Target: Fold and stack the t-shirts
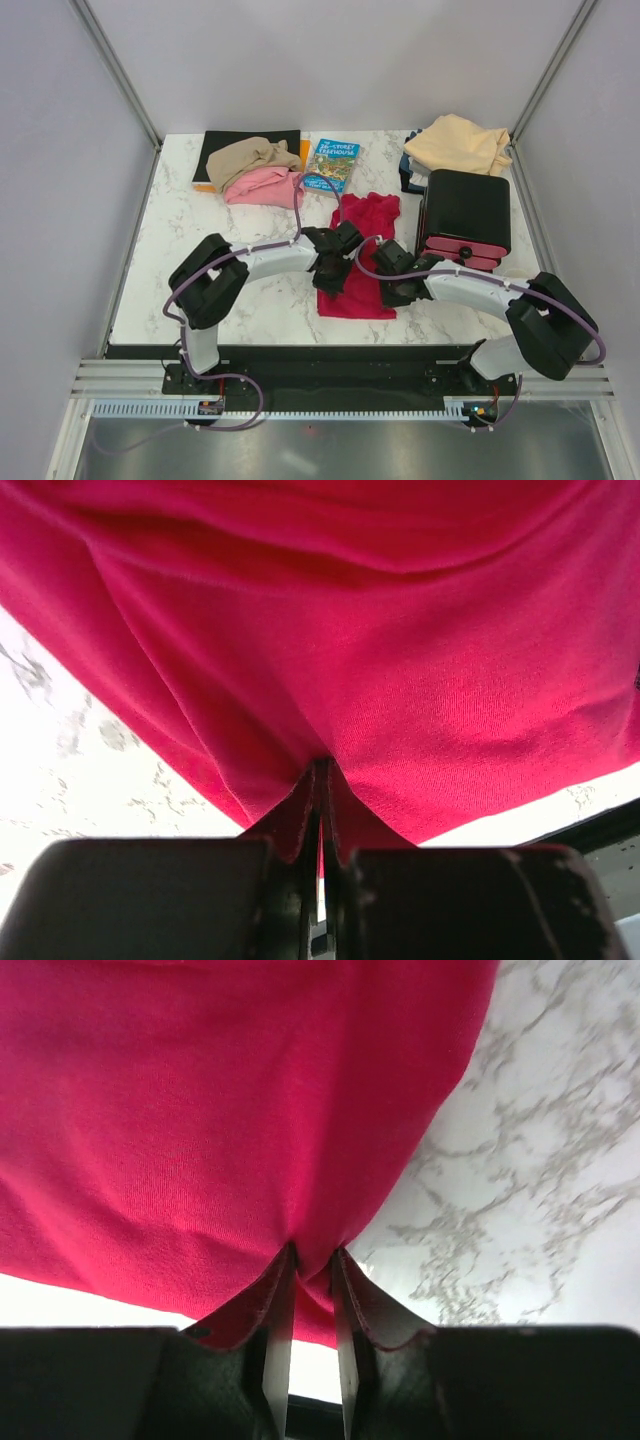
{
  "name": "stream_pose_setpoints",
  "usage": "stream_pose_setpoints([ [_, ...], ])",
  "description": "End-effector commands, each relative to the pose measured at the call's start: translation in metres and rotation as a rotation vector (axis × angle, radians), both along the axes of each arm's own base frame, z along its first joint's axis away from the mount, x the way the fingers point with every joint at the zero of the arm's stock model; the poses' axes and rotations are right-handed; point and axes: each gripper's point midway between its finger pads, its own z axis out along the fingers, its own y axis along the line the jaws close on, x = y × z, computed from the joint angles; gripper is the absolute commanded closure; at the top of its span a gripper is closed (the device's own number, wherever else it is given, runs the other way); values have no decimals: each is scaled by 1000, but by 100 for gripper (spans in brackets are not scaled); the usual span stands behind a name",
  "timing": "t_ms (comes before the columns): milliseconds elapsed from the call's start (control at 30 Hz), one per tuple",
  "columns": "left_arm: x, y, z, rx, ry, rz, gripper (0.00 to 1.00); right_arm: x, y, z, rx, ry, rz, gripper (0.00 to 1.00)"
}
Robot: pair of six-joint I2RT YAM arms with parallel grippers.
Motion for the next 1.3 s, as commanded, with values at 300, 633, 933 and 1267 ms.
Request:
stream_pose_setpoints([
  [300,-53,25,-1,8,68,4,98,-49,-11,6,14,27,-78,71],
  [633,-39,34,42,-9,-84,66,80,1,21,98,81,-202,4,55],
  [933,-3,56,120,-87,-309,256,57,32,86,104,157,-181,148,54],
  [1267,-3,105,145,-110,-423,472,98,24,116,77,220,-87,252,56],
])
